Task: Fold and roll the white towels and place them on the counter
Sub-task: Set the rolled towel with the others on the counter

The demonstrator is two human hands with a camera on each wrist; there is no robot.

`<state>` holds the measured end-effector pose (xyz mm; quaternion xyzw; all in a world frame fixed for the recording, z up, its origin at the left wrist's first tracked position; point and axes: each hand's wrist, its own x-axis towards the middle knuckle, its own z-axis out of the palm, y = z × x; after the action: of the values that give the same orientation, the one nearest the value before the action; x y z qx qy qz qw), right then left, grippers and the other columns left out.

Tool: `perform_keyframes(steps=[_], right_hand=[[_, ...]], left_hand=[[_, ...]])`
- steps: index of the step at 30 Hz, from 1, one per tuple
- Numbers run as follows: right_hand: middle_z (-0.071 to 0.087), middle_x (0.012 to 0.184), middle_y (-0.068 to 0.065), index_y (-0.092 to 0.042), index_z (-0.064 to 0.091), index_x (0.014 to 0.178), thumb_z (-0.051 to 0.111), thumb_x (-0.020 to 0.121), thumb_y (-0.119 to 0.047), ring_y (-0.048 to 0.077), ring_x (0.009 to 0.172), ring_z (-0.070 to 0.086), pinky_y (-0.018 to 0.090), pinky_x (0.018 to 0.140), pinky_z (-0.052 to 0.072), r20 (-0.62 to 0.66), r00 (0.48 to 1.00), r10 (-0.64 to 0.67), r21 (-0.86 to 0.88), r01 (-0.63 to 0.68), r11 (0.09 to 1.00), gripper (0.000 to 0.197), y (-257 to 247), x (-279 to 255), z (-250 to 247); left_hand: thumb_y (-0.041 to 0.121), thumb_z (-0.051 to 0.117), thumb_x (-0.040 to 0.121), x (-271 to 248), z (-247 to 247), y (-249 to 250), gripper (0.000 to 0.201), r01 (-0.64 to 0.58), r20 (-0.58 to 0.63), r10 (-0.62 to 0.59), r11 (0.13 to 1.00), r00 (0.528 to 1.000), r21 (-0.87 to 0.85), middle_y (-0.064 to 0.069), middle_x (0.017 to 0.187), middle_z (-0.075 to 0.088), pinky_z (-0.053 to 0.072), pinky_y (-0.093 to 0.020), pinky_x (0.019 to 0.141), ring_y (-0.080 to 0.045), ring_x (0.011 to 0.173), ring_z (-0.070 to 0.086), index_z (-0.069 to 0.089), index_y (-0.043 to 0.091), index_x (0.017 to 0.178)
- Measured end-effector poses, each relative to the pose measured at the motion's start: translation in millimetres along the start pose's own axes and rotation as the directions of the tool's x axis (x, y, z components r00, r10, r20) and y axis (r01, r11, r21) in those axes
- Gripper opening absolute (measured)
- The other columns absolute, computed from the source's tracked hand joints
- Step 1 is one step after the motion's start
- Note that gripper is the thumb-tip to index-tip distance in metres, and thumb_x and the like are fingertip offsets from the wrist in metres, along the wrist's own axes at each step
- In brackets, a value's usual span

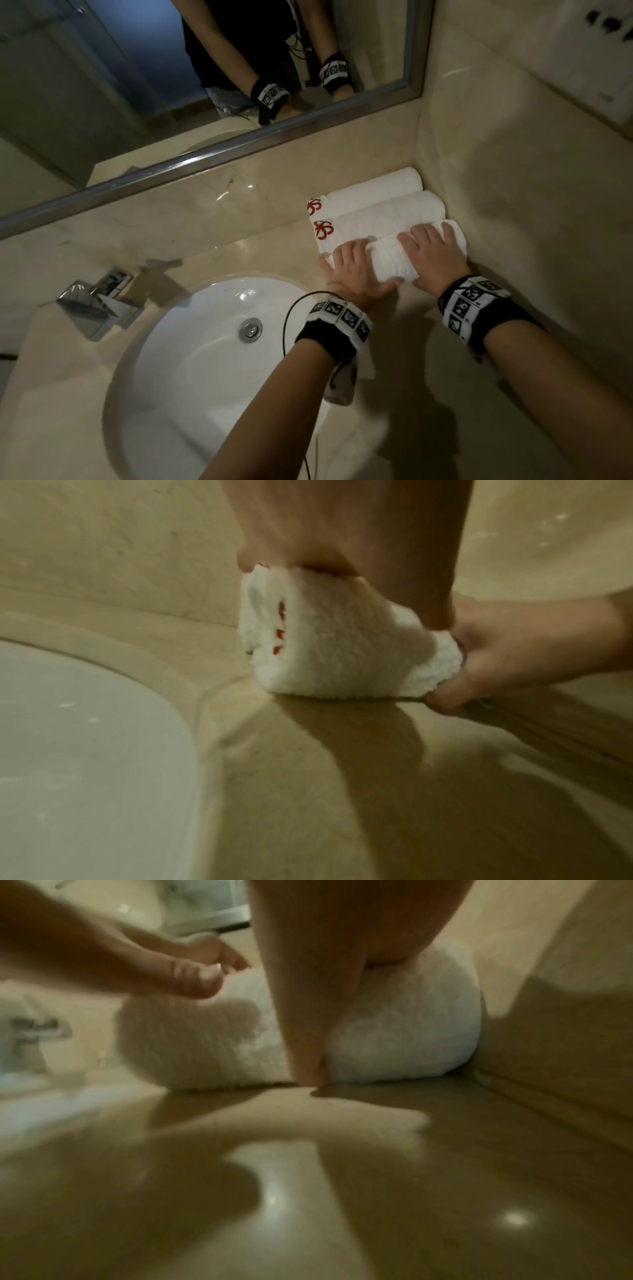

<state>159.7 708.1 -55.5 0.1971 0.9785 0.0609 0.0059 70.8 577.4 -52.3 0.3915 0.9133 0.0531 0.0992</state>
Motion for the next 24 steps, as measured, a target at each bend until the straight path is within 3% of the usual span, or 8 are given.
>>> perform_keyframes(steps=[3,5,7,10,12,15,21,24], right_hand=[[0.028,0.145,0.012,-0.02,0.026,0.145,0.072,0.068,-0.04,0.034,0.136,0.023,0.061,0.111,0.004,0.145,0.988,0.06,0.093,-0.074,0.993,0.092,-6.4,-9.4,-6.2],[0.017,0.152,0.01,-0.024,0.018,0.148,0.063,0.077,-0.037,0.034,0.141,0.011,0.061,0.111,-0.002,0.168,0.984,0.063,0.132,-0.085,0.988,0.085,-13.1,-12.9,-5.7],[0.016,0.155,0.007,-0.027,0.018,0.148,0.062,0.082,-0.029,0.033,0.143,0.009,0.061,0.112,-0.002,0.141,0.988,0.062,0.166,-0.085,0.982,0.079,-19.0,-16.6,-5.1],[0.017,0.156,0.006,-0.028,0.016,0.15,0.061,0.085,-0.024,0.033,0.145,0.009,0.061,0.112,0.0,0.09,0.994,0.067,0.194,-0.083,0.978,0.079,-23.3,-20.1,-5.1],[0.01,0.158,0.006,-0.028,0.006,0.151,0.056,0.089,-0.026,0.033,0.145,0.004,0.061,0.112,-0.001,0.127,0.99,0.066,0.155,-0.085,0.984,0.079,-25.2,-20.0,-6.7],[-0.001,0.158,0.008,-0.024,-0.006,0.15,0.049,0.092,-0.032,0.036,0.144,-0.002,0.063,0.111,-0.003,0.197,0.978,0.067,0.088,-0.086,0.992,0.081,-28.4,-17.5,-9.0],[0.002,0.156,0.015,-0.024,-0.009,0.15,0.047,0.092,-0.039,0.037,0.144,0.004,0.062,0.111,0.003,0.227,0.974,0.02,-0.035,-0.013,0.999,0.082,-33.8,-7.4,-14.8],[0.0,0.157,0.013,-0.027,-0.011,0.149,0.047,0.092,-0.035,0.035,0.144,0.003,0.059,0.113,0.002,0.251,0.968,0.02,-0.014,-0.017,1.0,0.082,-32.2,-10.4,-17.5]], left_hand=[[0.079,0.03,0.067,-12.0,-3.6,-20.8,0.108,0.241,-0.02,-0.261,0.917,0.965,-0.318,-0.012,0.153,0.017,0.011,-0.041,0.115,-0.028,0.141,0.016,0.013,0.009,0.147],[0.052,0.06,0.08,-14.7,-4.6,-28.1,0.101,0.356,0.092,-0.393,0.676,0.915,-0.645,-0.02,0.152,0.021,0.019,-0.035,0.113,-0.031,0.141,0.021,0.007,-0.003,0.145],[0.014,0.069,0.082,-11.0,-4.1,-26.9,0.082,0.398,0.255,-0.374,0.378,0.892,-0.836,-0.021,0.142,0.037,0.033,-0.033,0.105,-0.033,0.132,0.037,0.015,-0.001,0.141],[0.009,0.073,0.067,-6.9,-4.7,-22.7,0.088,0.335,0.252,-0.296,0.277,0.921,-0.901,-0.017,0.136,0.045,0.039,-0.045,0.105,-0.033,0.125,0.045,0.024,0.007,0.14],[0.018,0.076,0.054,-2.8,0.2,-28.2,0.105,0.289,0.233,-0.208,0.302,0.95,-0.909,-0.016,0.136,0.046,0.041,-0.05,0.104,-0.032,0.124,0.046,0.022,0.009,0.143],[0.005,0.076,0.067,-5.2,1.3,-33.2,0.1,0.287,0.233,-0.168,0.546,0.958,-0.787,-0.015,0.139,0.044,0.038,-0.043,0.107,-0.031,0.127,0.045,0.016,0.009,0.146],[-0.012,0.063,0.07,-2.4,8.2,-35.5,0.087,0.212,0.118,-0.203,0.544,0.972,-0.812,-0.008,0.138,0.043,0.03,-0.019,0.099,-0.021,0.132,0.038,0.021,0.008,0.143],[0.015,0.077,0.072,-3.1,16.1,-40.4,0.094,0.268,0.184,-0.202,0.565,0.962,-0.781,-0.009,0.136,0.046,0.037,-0.025,0.099,-0.025,0.125,0.045,0.018,0.014,0.145]])
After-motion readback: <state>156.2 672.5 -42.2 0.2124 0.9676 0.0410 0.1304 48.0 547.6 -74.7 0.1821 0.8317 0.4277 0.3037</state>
